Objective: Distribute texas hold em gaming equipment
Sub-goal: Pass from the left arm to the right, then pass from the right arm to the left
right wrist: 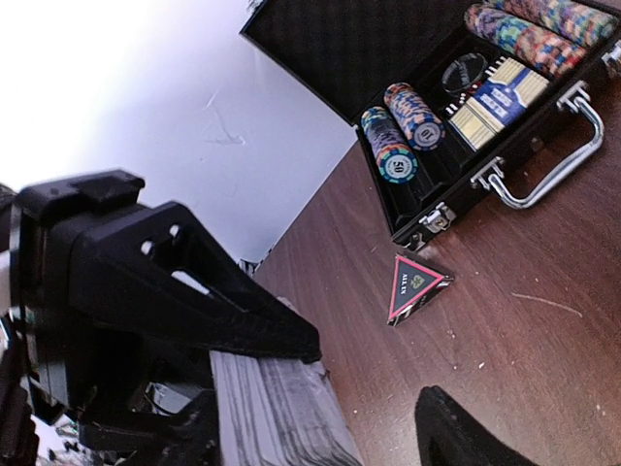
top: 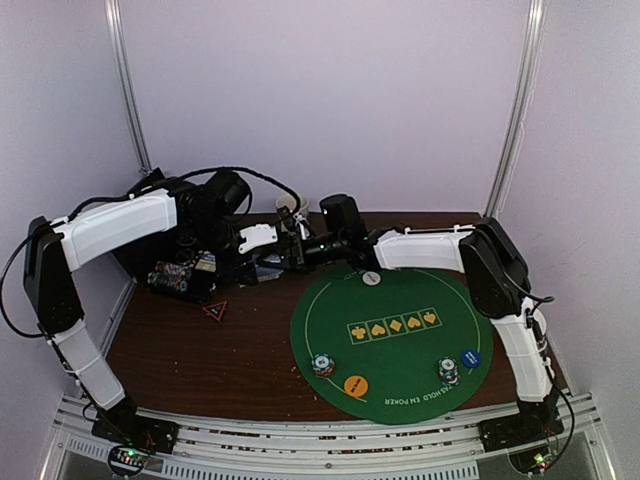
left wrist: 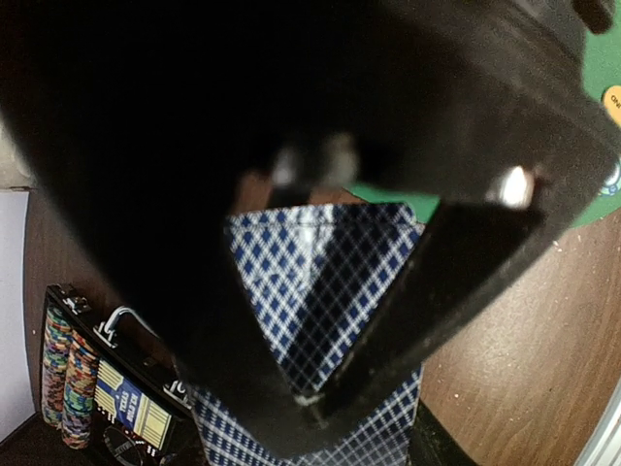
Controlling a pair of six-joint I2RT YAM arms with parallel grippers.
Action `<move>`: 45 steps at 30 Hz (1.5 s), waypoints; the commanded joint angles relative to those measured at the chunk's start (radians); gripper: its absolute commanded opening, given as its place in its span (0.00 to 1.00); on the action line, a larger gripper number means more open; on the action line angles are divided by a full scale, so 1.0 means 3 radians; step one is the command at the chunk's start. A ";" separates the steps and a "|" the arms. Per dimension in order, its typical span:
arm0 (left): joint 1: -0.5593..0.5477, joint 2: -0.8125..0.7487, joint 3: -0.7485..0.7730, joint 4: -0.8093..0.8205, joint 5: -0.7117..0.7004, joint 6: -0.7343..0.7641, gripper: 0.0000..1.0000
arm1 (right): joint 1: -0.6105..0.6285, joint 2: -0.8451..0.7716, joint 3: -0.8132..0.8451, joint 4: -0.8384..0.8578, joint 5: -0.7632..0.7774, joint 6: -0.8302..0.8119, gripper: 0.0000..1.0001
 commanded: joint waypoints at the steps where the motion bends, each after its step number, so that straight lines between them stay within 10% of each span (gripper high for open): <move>1: -0.0017 0.0026 0.0148 0.0107 -0.0068 0.0090 0.48 | 0.0031 0.0103 0.0109 0.0235 -0.0203 0.0212 0.58; 9: -0.0017 0.0032 0.0078 0.0210 -0.0169 0.0109 0.52 | 0.0044 0.0133 0.0120 0.0390 -0.0363 0.0366 0.00; 12: -0.0017 0.0006 -0.0120 0.0320 -0.0229 0.0179 0.80 | 0.0044 0.0107 0.0099 0.0420 -0.0390 0.0392 0.00; 18: -0.0017 -0.0019 -0.0352 0.0704 -0.0469 0.0196 0.88 | 0.0040 0.0041 0.0093 0.0266 -0.0351 0.0253 0.00; 32: -0.0021 0.0033 -0.0288 0.0745 -0.0198 0.0168 0.50 | 0.0034 -0.0014 0.0086 0.0042 -0.0310 0.0077 0.01; 39: -0.0018 -0.0050 -0.0371 0.0715 -0.0196 0.0145 0.50 | -0.0008 -0.0203 0.0028 -0.0416 0.0101 -0.0399 0.37; 45: -0.0017 -0.0068 -0.0407 0.0671 -0.0172 0.0128 0.50 | -0.0057 -0.0327 -0.0027 -0.0672 0.0335 -0.0631 0.46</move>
